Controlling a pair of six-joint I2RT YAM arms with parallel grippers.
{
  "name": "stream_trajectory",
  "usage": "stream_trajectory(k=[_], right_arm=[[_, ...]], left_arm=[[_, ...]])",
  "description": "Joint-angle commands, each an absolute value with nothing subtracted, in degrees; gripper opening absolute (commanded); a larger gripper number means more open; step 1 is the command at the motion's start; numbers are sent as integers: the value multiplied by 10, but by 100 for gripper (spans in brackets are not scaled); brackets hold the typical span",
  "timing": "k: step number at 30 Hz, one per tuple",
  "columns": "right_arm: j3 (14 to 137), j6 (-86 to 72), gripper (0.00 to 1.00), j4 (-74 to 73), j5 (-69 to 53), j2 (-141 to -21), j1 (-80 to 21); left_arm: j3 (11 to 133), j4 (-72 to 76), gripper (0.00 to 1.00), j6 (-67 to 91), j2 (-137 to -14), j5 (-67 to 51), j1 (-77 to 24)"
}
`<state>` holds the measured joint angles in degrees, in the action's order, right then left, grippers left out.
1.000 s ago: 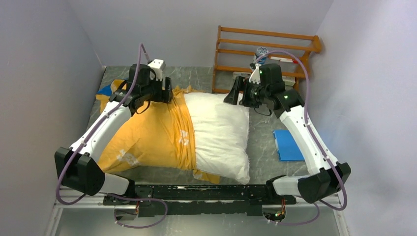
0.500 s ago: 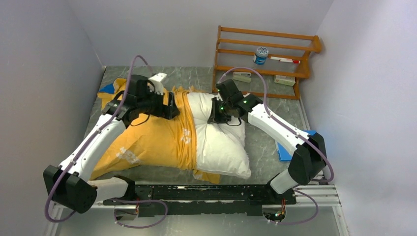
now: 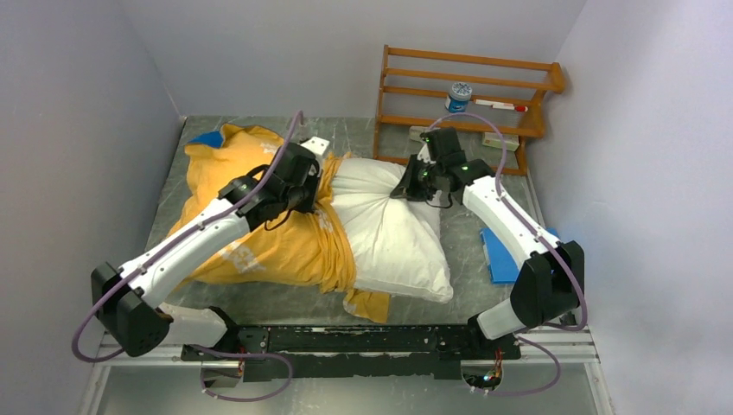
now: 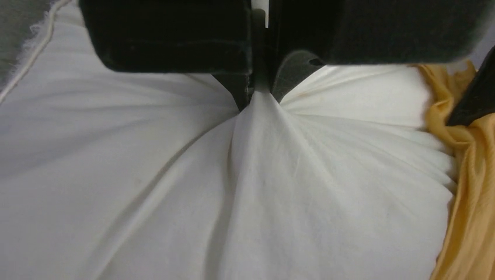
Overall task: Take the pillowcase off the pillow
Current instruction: Remove the pillow from the pillowcase.
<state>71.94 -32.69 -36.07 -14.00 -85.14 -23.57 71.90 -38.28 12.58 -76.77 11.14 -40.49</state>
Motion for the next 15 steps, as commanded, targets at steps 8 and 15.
stream_trajectory(k=[8, 15], right_arm=[[731, -254, 0, -382, -130, -870, -165], [752, -239, 37, -395, -186, -804, -165]], left_arm=[[668, -405, 5, 105, -711, 47, -353], [663, -368, 5, 128, -728, -1, -355]])
